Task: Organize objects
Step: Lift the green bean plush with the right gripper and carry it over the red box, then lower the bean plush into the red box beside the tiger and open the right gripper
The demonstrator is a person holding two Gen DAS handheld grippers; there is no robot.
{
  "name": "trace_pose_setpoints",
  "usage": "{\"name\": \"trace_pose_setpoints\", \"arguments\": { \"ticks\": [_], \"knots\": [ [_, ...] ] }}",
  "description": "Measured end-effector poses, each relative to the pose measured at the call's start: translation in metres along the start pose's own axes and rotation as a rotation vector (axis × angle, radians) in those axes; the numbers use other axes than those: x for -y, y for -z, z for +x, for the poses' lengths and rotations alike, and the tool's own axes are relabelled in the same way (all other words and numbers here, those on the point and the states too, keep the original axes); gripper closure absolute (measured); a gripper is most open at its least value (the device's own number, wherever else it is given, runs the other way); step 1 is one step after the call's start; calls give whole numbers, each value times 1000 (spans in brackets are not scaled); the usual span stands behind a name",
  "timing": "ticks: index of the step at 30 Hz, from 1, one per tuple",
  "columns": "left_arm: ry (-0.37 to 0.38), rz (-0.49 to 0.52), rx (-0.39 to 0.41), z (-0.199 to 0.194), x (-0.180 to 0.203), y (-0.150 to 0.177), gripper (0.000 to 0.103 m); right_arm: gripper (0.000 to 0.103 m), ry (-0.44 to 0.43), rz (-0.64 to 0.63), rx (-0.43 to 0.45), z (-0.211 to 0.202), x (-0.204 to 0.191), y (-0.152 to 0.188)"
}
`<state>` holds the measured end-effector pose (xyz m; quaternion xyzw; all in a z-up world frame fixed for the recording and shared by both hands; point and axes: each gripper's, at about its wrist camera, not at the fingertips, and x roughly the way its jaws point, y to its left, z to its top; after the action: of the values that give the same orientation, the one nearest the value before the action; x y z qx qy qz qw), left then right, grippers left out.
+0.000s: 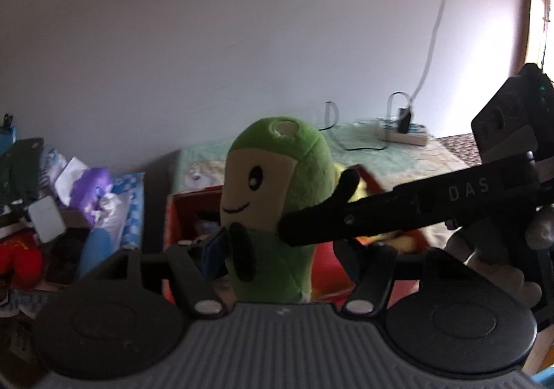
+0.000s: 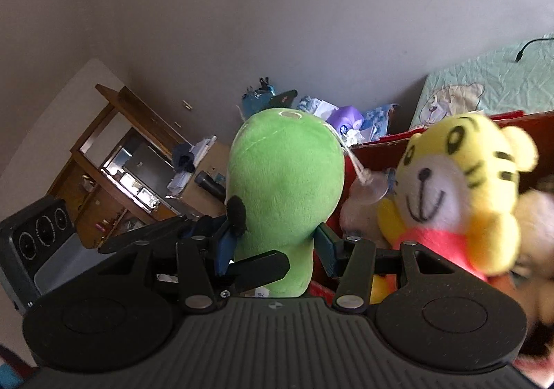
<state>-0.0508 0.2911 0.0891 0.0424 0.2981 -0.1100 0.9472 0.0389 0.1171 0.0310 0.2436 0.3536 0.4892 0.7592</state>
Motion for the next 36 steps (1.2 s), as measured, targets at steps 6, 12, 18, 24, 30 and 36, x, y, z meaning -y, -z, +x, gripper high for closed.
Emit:
{"name": "trace_pose_setpoints", "arguments": {
  "ticks": [6,12,18,24,30,36],
  "knots": [
    [-2,-78,-68,33,-27,11,36,51,75,25,-55,32,16,-4],
    [21,-102,-135,59,-31,22,36,51,152,41,-103,45,29,-5],
    [24,-85,-176,82,-28,24,36,55,244,-3,-161,52,29,-6],
    [-24,-29,-208,101,-17,29,36,54,309,-54,-184,64,29,-2],
    [11,-32,-199,98,-23,29,27,52,299,-70,-161,54,22,0],
    [-13,-33,-148,77,-31,25,27,46,335,-98,-63,34,8,-3]
  ]
}}
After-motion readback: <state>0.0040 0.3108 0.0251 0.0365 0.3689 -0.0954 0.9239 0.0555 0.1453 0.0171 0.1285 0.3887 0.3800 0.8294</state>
